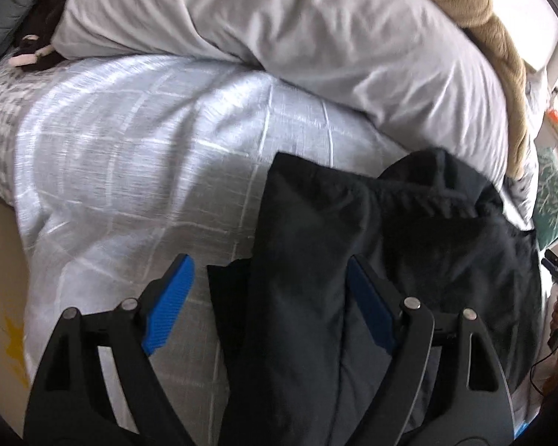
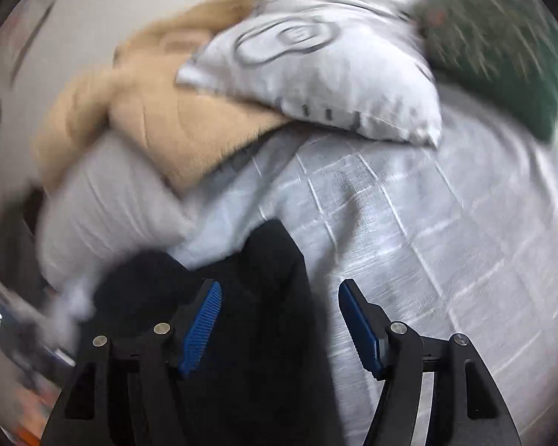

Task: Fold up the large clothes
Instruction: 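Lower the folded coat onto the bed with both grippers and release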

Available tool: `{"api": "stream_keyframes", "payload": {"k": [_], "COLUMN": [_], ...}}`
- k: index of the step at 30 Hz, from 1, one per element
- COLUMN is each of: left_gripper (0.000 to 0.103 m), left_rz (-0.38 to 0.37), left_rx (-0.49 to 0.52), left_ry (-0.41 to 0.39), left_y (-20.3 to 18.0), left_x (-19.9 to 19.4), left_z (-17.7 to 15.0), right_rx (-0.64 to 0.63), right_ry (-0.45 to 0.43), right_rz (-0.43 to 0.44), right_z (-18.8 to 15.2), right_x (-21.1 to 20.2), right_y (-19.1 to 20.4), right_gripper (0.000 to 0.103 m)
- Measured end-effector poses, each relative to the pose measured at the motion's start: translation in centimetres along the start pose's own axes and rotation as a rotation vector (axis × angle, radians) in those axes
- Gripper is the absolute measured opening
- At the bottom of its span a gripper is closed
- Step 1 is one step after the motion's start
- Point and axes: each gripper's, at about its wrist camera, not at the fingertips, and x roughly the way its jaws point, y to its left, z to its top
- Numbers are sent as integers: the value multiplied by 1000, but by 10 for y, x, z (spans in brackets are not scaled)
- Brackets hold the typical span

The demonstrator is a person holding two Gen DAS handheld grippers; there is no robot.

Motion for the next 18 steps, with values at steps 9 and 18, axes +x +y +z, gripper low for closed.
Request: {"api": "stream_keyframes", "payload": {"k": [9, 18], "left_gripper": [6, 6], "left_rz": [-12, 91], "left_rx": [-76, -81], "left_ry": [-225, -416], "left_y": [-17, -17], "left_x": [0, -11], "left_z": [-4, 2], "right_rx": [-134, -154], "right_ry": [-86, -327], "right_rz": [-166, -277], "right_z": [-9, -3], "right_x": [51, 27], "right_y": [47, 49], "right_gripper": [7, 6]}}
